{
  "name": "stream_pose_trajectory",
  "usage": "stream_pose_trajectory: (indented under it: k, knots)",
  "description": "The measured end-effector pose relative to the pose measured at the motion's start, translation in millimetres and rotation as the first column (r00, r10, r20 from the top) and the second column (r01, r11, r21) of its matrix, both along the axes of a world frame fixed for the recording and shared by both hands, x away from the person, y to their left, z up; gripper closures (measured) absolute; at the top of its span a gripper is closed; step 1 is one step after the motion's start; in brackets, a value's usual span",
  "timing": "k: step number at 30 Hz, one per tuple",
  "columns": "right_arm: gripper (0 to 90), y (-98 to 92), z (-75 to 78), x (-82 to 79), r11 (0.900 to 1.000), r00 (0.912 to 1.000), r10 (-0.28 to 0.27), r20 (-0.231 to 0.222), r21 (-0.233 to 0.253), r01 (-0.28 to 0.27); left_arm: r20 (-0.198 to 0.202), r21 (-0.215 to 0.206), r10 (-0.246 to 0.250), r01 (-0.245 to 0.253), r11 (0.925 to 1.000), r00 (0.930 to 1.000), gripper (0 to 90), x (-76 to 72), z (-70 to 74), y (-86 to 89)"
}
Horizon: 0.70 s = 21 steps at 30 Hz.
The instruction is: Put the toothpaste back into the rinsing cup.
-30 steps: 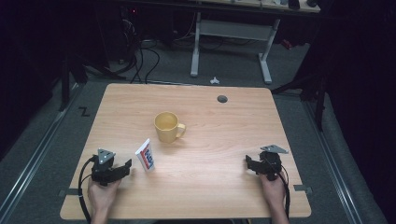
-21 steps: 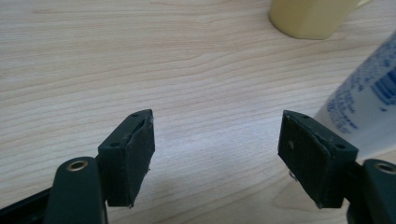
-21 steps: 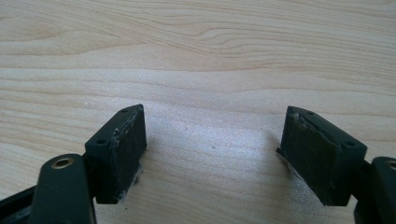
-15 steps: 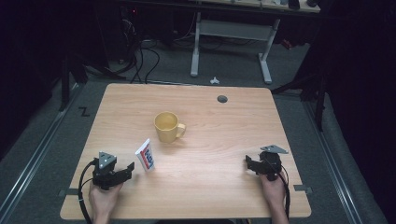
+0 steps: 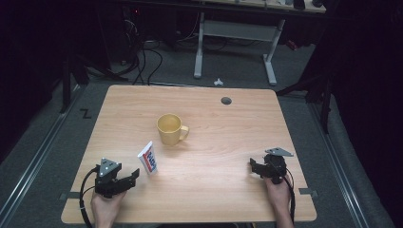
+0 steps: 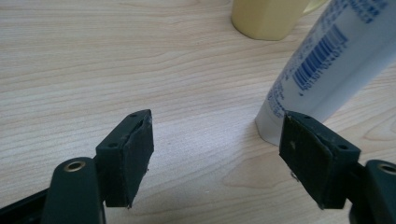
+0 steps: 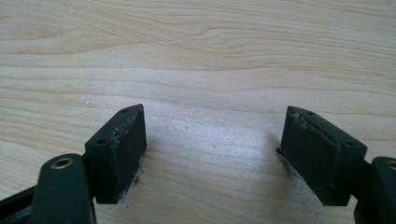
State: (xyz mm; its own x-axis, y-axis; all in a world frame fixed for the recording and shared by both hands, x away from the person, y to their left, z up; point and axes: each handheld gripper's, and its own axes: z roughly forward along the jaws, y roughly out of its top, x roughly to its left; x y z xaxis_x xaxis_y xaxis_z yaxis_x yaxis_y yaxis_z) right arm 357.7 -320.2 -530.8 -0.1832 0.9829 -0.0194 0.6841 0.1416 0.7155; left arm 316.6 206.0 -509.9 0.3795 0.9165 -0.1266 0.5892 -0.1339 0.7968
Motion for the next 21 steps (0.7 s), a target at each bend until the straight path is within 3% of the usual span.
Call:
stream_pose_trajectory:
  k: [8,21]
  knots:
    - [22.6,-0.1,-0.1,0.0,1.0,1.0,0.001,0.001,-0.001,-0.001,0.002,0.02,-0.042,0.042,0.9989,0.9991,26.8,-6.8,1.2,-9.1]
    - [22.6,0.0,-0.1,-0.3,1.0,1.0,0.002,0.002,0.0,-0.002,-0.002,0.017,-0.088,0.088,0.996,0.9961,28.2,-9.3,3.6,-22.9]
